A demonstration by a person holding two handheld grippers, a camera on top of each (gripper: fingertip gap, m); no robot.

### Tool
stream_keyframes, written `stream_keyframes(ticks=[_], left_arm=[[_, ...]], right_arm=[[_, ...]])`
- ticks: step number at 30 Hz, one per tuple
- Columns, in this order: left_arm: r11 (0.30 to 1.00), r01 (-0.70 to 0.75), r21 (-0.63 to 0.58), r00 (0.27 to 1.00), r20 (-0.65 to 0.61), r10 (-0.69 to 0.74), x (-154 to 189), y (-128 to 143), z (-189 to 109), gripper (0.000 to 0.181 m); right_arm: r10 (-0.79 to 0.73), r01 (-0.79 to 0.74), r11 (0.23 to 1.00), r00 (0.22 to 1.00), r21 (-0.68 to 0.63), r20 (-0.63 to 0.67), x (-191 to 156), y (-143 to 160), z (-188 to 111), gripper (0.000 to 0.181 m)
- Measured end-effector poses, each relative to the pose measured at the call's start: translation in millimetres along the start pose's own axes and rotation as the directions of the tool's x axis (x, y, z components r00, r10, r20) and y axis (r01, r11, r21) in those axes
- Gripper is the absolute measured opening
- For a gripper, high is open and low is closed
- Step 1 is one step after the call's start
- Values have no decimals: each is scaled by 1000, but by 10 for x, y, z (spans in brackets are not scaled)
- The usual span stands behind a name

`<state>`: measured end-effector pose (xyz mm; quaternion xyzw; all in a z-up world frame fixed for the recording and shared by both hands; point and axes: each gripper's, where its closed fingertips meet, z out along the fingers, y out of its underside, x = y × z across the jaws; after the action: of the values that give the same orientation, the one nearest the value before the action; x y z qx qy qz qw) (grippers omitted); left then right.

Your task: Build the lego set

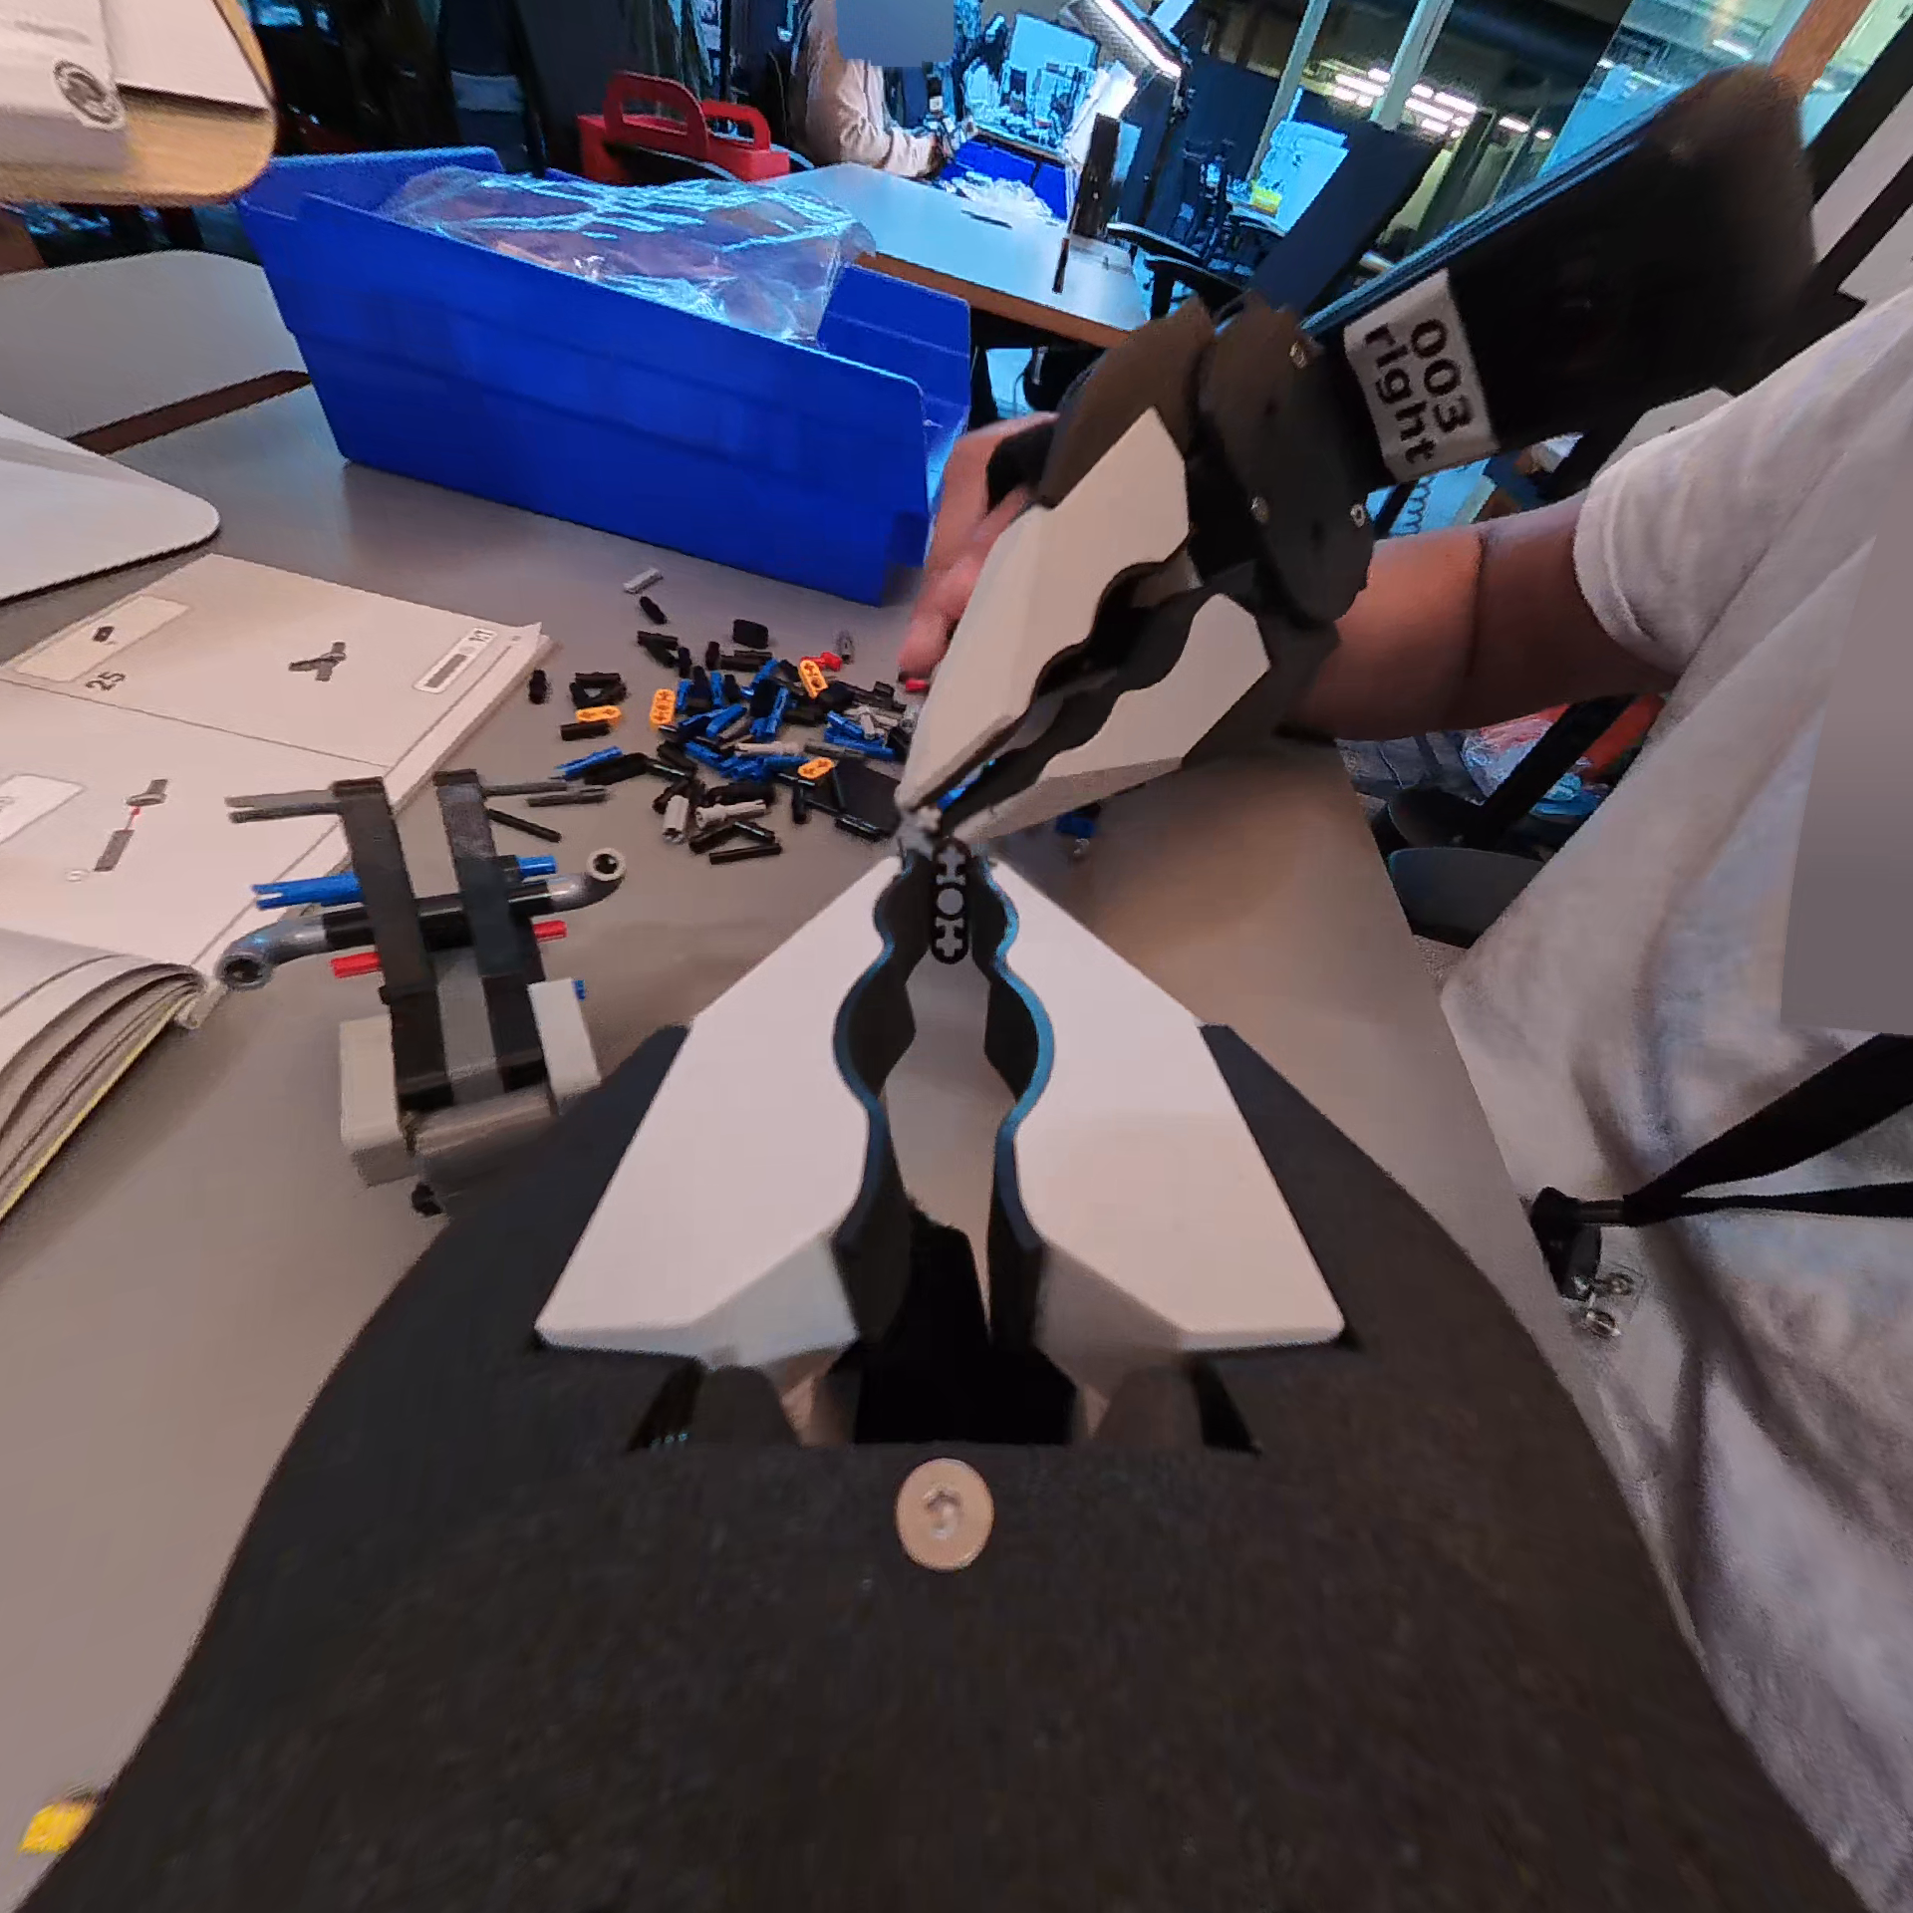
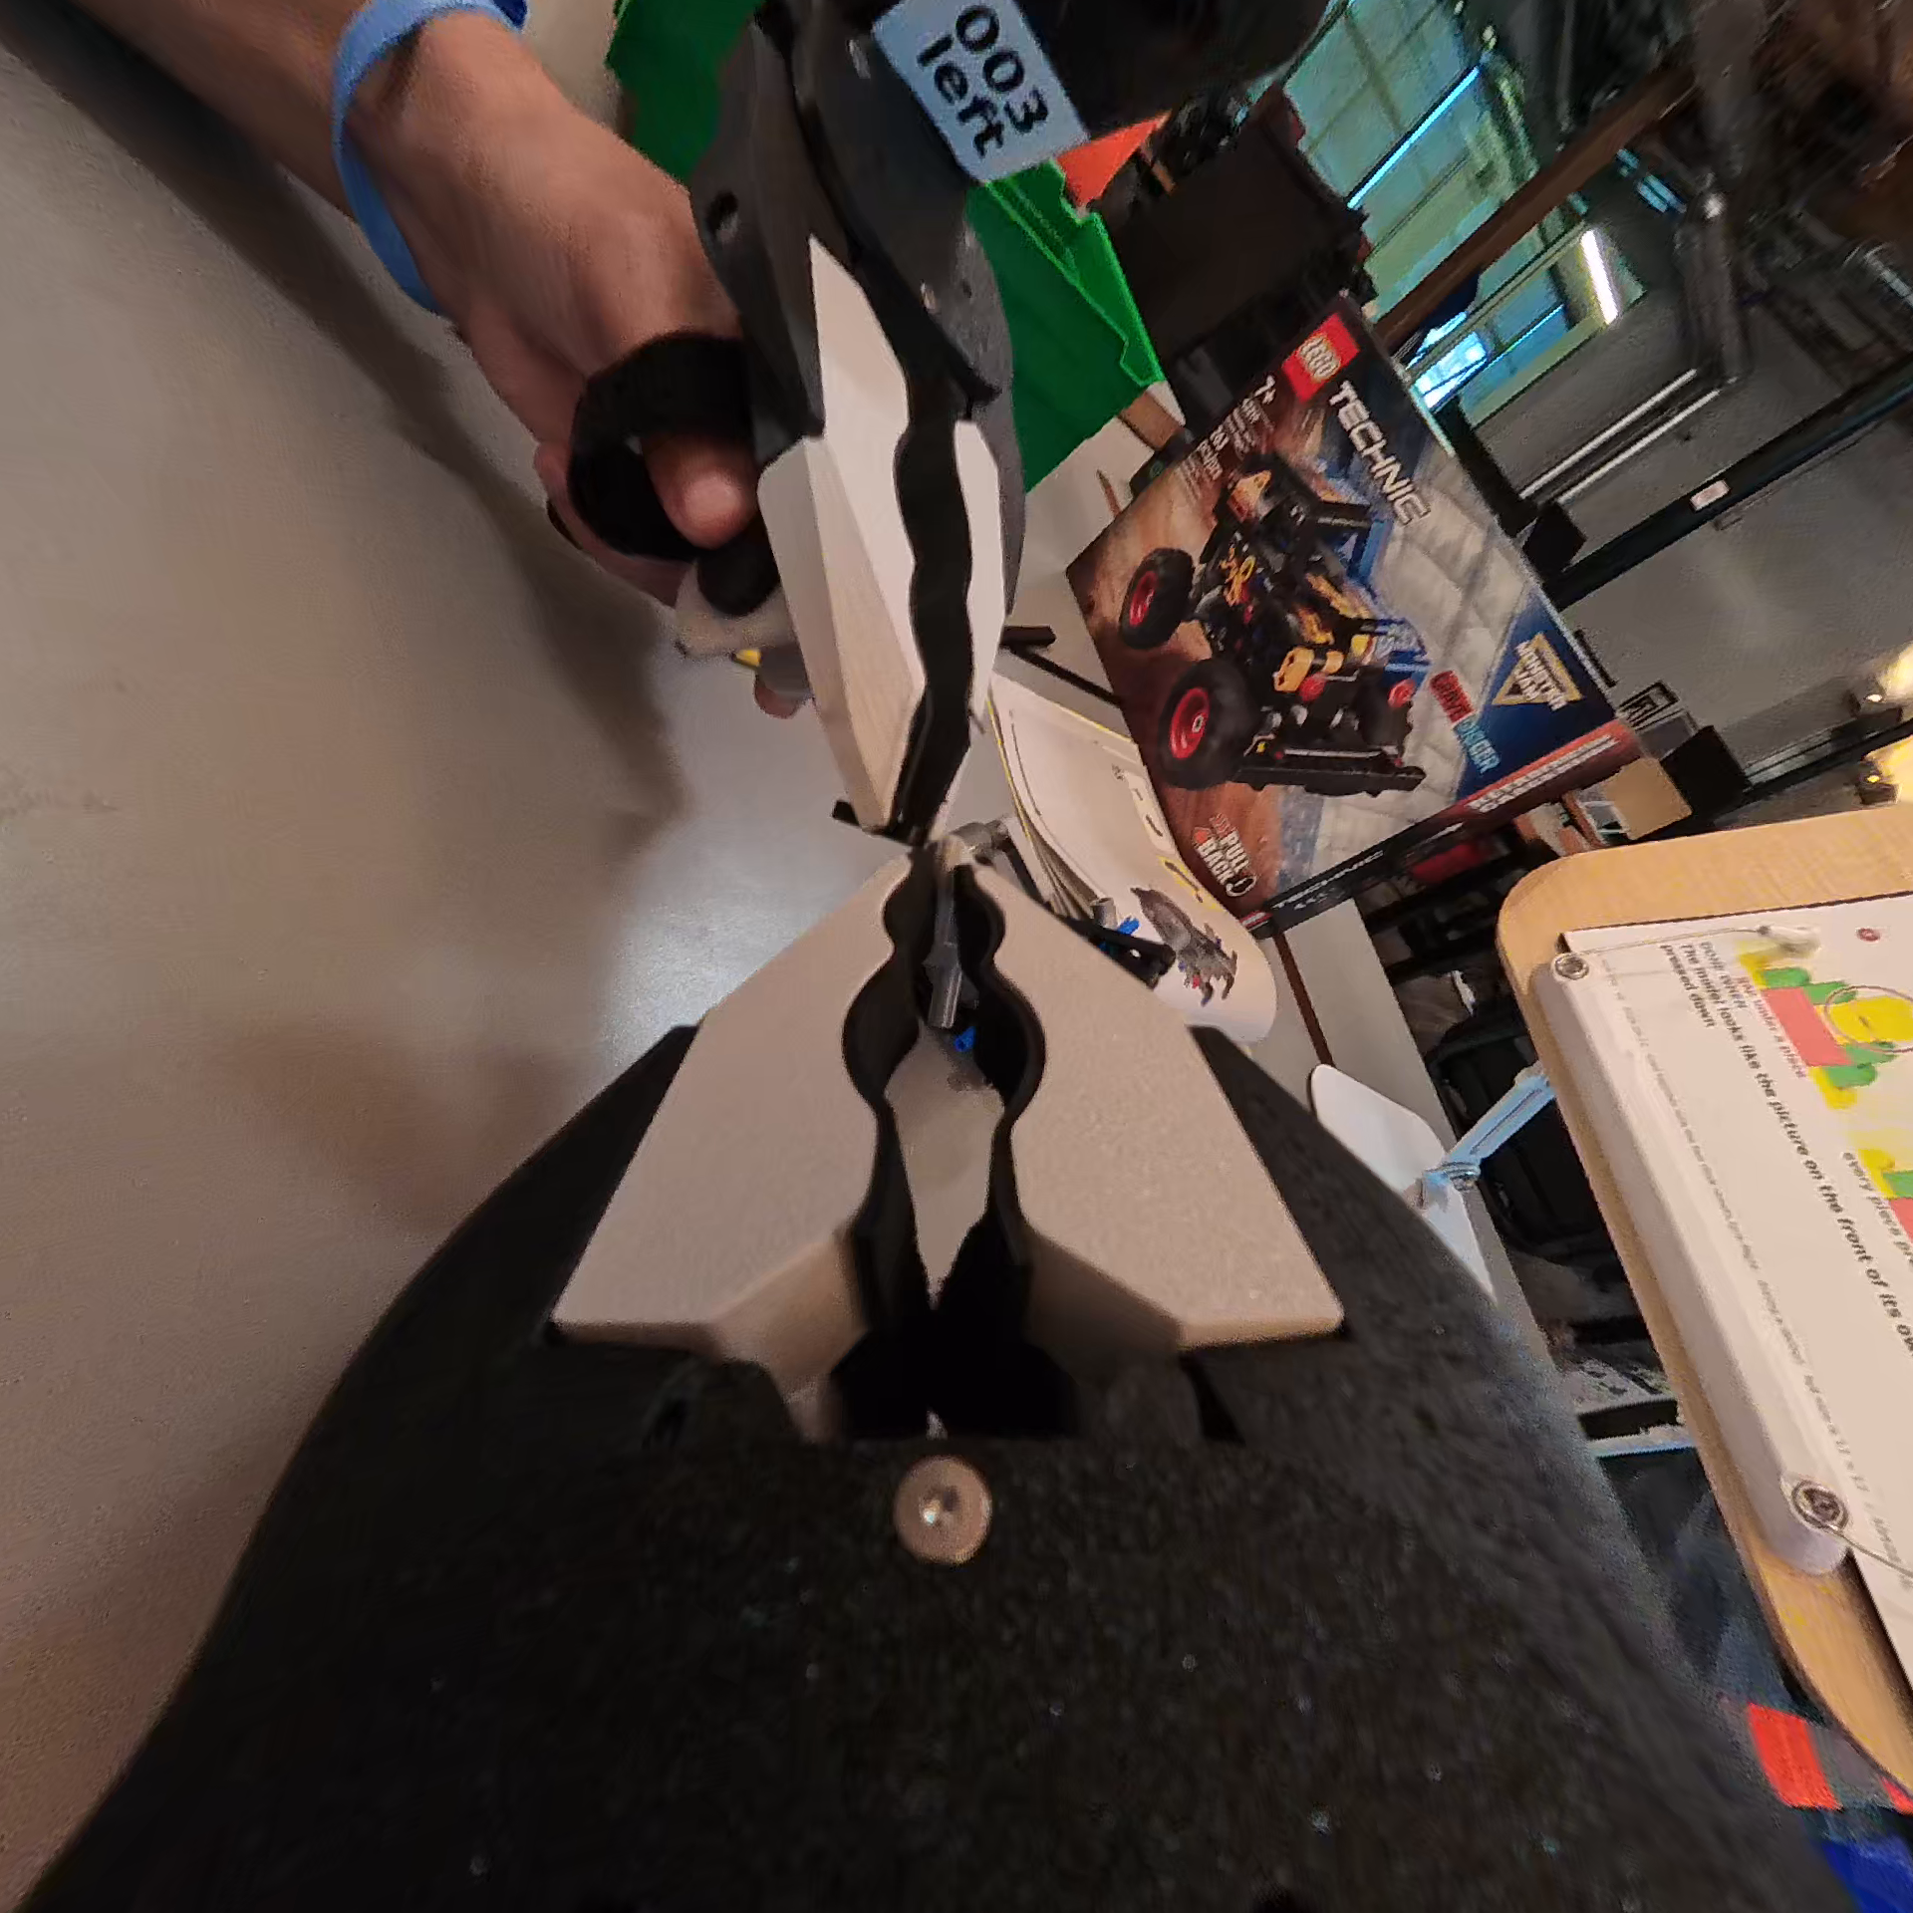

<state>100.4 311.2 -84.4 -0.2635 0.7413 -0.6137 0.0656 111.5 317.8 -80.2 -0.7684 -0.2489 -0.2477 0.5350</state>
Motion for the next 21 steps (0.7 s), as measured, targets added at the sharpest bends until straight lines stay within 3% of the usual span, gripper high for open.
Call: stream_keyframes(ticks=[1, 21], left_arm=[[1000, -2, 4, 1000, 7, 2, -8, 1, 2, 5], [995, 63, 76, 998, -6, -62, -23, -97, -35, 5]], right_arm=[[0, 0, 1000, 1000, 0, 3, -6, -3, -3, 3], [-130, 127, 991, 987, -38, -92, -23, -29, 29, 3]])
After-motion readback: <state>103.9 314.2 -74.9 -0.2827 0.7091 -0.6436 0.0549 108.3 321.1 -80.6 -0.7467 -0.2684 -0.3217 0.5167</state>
